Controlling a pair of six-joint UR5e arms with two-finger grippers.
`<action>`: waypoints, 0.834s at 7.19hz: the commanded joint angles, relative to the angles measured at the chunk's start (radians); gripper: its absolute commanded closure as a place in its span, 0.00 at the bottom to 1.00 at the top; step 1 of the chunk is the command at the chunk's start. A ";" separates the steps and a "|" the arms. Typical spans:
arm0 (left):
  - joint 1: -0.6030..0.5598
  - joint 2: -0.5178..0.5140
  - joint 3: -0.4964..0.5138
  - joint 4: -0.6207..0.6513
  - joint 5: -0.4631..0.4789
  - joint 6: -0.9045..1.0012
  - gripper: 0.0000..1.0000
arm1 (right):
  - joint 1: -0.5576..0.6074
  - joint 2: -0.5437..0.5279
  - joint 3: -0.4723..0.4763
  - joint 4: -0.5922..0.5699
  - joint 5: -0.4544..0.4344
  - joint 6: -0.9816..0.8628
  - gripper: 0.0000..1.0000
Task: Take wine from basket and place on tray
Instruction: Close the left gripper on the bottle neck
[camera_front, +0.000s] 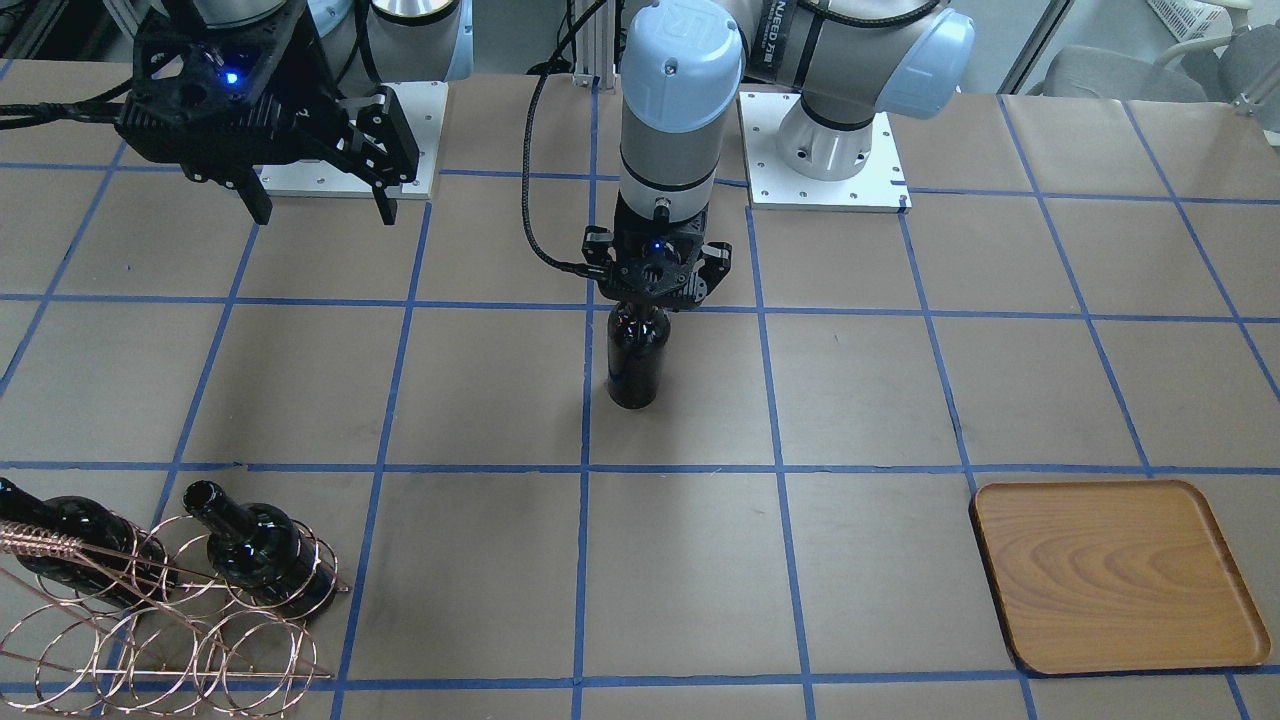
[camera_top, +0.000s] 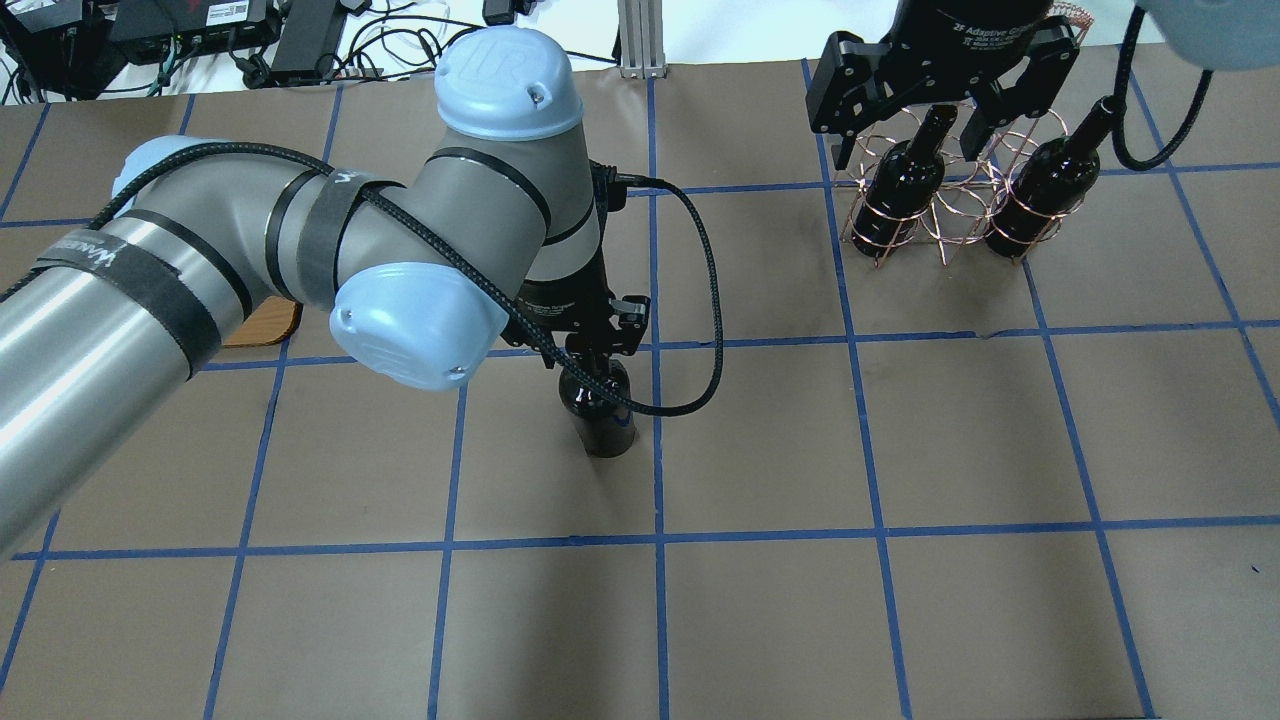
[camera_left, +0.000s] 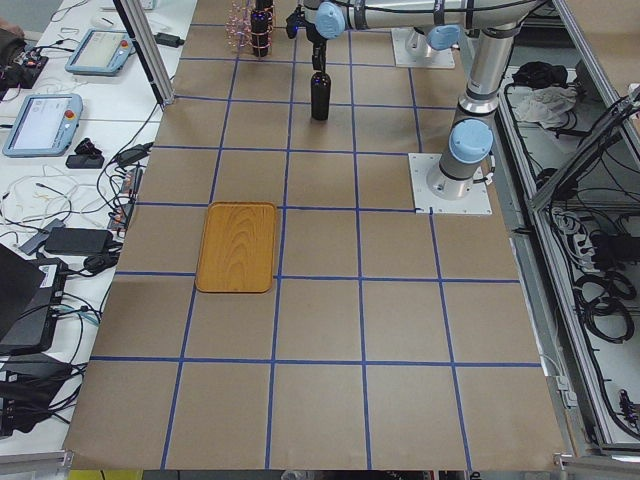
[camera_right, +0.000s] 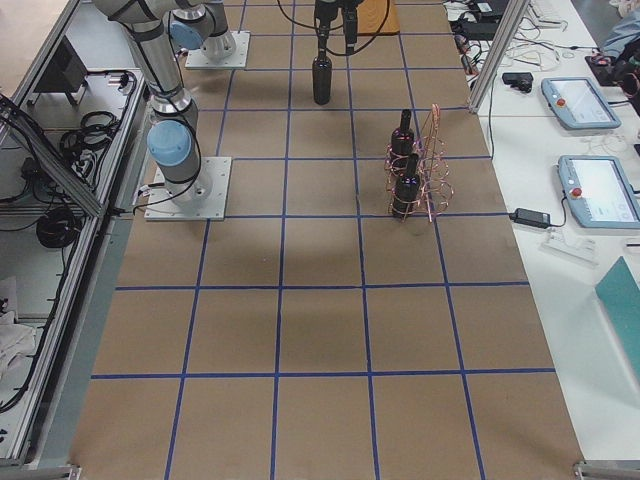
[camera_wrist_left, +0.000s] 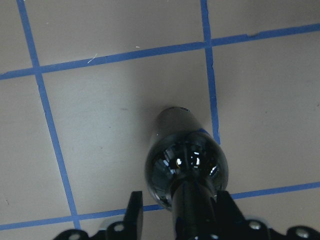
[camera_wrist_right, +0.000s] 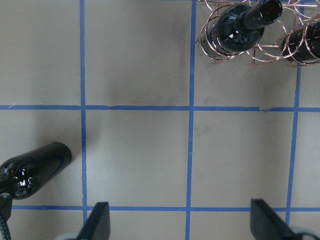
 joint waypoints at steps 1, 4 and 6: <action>0.000 0.005 0.003 -0.008 -0.006 -0.001 0.39 | 0.000 -0.003 0.005 0.001 0.001 0.000 0.00; 0.000 -0.006 0.012 0.008 -0.017 -0.005 0.40 | 0.000 -0.003 0.006 0.003 -0.001 0.000 0.00; 0.000 -0.006 0.012 0.003 -0.015 -0.003 1.00 | 0.000 -0.003 0.005 0.001 0.001 0.000 0.00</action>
